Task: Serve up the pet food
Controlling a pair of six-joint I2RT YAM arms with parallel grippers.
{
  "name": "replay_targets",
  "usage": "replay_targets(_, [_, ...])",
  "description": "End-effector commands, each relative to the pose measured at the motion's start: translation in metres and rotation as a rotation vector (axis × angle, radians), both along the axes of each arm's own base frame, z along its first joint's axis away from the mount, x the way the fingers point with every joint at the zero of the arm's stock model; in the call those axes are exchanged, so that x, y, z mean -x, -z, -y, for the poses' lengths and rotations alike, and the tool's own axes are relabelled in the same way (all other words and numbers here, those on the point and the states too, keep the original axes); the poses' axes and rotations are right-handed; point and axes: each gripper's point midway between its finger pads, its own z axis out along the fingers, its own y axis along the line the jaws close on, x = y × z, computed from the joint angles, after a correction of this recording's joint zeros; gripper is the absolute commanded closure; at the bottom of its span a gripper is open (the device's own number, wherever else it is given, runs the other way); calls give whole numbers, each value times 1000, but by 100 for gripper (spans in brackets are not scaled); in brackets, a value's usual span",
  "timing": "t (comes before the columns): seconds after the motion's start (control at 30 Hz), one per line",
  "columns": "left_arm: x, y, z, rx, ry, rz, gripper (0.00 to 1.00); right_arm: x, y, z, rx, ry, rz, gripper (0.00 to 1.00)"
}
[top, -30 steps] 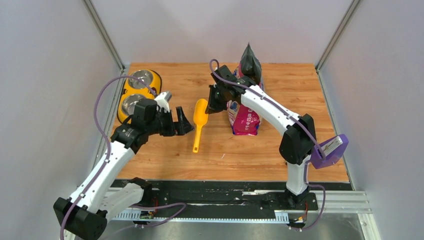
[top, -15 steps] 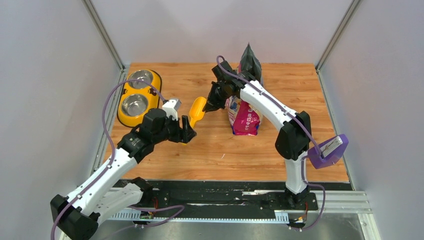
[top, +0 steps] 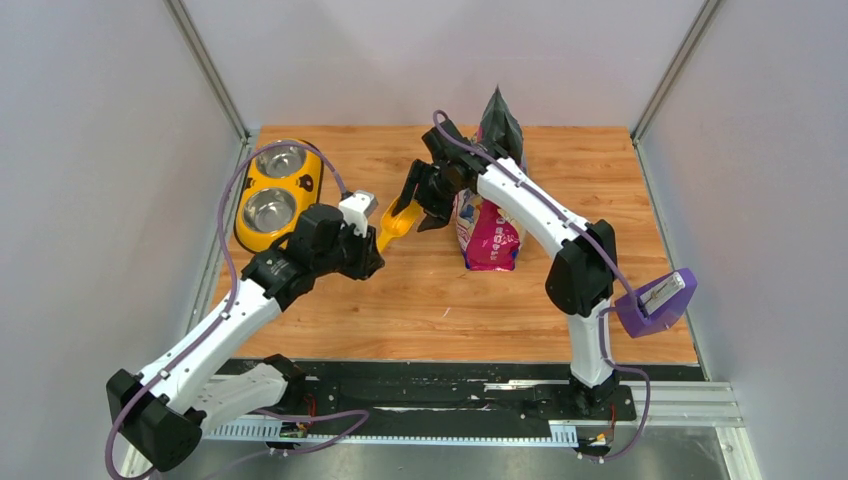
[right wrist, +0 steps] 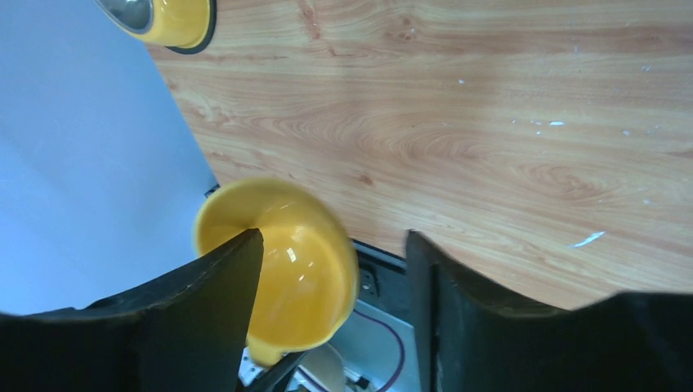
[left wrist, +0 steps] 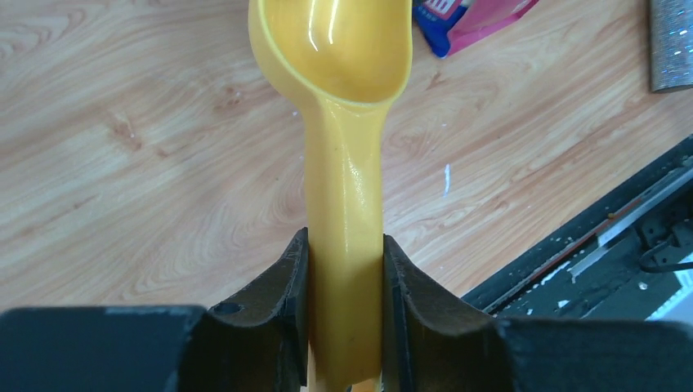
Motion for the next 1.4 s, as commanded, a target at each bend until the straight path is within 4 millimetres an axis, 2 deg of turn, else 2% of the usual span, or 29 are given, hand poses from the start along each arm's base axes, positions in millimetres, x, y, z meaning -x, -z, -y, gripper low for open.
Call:
replay_targets(0.0, [-1,-43,12,49,61,60,100,-2,-28,3,-35,-31,104,32])
replay_targets(0.13, [8,-61,18,93,90,34,100,-2,-35,13,-80,-50,120,36])
replay_targets(0.3, [19,-74,24,111,166,16,100,9,-68,6,-244,-150,225,52])
replay_targets(0.43, [27,-90,34,153,245,33,100,20,-100,4,-328,-190,279,81])
replay_targets(0.5, [29,-101,38,179,272,53,100,25,-108,7,-354,-182,263,98])
replay_targets(0.53, [30,-105,40,189,280,60,100,27,-111,10,-371,-163,231,100])
replay_targets(0.6, [25,-115,39,192,266,94,72,29,-115,17,-401,-113,161,100])
replay_targets(0.63, [21,-121,38,188,254,115,53,27,-115,20,-397,-91,143,100])
replay_targets(0.7, [14,-126,33,164,229,157,36,26,-111,24,-365,-56,113,100])
replay_targets(0.83, [4,-126,30,114,236,216,29,25,-106,24,-341,-24,56,100])
replay_targets(1.03, [-4,-99,22,-29,256,202,37,22,-104,21,-339,-1,27,100])
replay_targets(1.1, [-5,-95,20,-58,258,201,41,21,-105,21,-336,2,28,100])
replay_targets(1.17, [-7,-97,20,-63,257,208,48,19,-101,21,-324,9,20,100])
replay_targets(1.3, [-10,-100,21,-60,249,225,70,19,-94,21,-312,13,2,100])
replay_targets(1.33, [-11,-101,21,-60,247,227,86,19,-95,20,-314,10,0,100])
replay_targets(1.37, [-12,-101,20,-62,241,229,93,19,-96,19,-318,4,3,100])
